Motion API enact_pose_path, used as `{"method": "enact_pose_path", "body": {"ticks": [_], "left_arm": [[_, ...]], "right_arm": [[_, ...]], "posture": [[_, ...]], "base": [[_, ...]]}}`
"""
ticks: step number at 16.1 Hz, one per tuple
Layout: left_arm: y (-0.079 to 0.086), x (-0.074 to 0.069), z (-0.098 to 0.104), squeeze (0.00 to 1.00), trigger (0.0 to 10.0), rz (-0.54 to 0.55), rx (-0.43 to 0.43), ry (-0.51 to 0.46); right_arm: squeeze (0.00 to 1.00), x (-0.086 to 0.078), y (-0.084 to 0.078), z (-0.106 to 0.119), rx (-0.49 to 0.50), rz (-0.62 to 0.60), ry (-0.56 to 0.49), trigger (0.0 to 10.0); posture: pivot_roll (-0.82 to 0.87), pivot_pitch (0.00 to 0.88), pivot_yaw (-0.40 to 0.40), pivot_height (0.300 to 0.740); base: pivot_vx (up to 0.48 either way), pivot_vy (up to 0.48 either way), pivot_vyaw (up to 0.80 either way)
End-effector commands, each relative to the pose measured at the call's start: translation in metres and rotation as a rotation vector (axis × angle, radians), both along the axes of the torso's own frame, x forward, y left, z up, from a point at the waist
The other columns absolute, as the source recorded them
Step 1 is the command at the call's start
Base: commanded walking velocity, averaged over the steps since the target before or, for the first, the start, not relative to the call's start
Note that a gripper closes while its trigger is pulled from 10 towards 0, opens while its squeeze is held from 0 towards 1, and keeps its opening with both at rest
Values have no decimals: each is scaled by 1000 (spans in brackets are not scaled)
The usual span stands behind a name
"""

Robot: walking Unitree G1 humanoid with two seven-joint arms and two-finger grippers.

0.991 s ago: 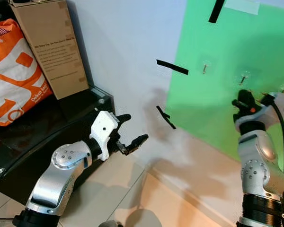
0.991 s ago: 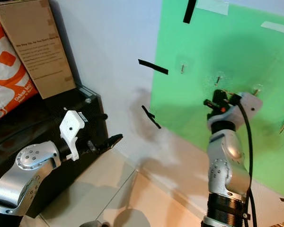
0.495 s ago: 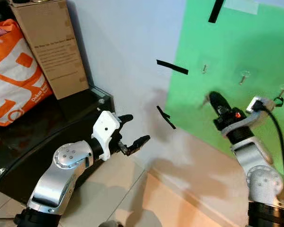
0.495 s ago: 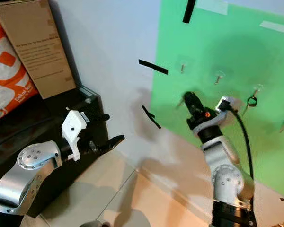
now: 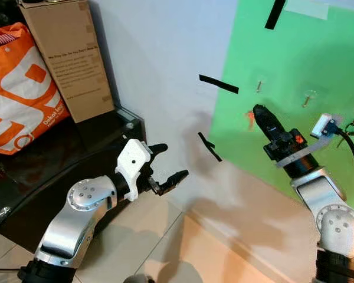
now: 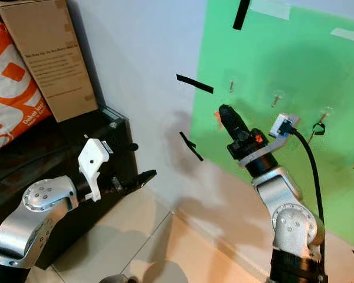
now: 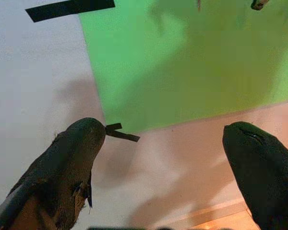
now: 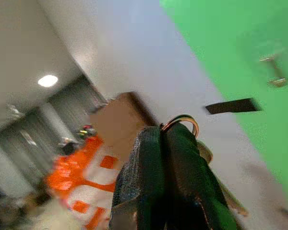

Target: Hang keys on a hook

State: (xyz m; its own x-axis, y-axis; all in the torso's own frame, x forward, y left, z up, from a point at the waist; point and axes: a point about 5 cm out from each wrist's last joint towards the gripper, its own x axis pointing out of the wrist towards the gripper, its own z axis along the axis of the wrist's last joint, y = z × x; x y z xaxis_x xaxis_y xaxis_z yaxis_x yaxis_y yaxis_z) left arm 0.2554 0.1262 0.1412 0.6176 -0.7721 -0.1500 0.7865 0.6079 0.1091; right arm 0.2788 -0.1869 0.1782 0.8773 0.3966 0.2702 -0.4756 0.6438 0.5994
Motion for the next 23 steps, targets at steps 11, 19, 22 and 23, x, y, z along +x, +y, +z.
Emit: {"method": "enact_pose_path", "body": {"ticks": [11,19,22,23], "left_arm": [[-3,-1,2,0,10000,-39,22,-13],[-4,-2,1,0,10000,-41,24,-7],[-4,-3,1,0,10000,-44,25,-4],[-4,-3,1,0,10000,-45,26,-3]], "right_arm": [[0,25,-62,13,-153,-393,45,10000],[0,32,-83,18,-153,-529,58,10000],[0,25,-89,10,-131,-562,96,10000],[0,22,-92,7,-97,-568,110,10000]], "posture": [[8,0,13,740],[4,0,15,740],[5,0,14,740],[5,0,14,740]], "base": [[0,0,0],[0,0,0],[0,0,0],[0,0,0]]}}
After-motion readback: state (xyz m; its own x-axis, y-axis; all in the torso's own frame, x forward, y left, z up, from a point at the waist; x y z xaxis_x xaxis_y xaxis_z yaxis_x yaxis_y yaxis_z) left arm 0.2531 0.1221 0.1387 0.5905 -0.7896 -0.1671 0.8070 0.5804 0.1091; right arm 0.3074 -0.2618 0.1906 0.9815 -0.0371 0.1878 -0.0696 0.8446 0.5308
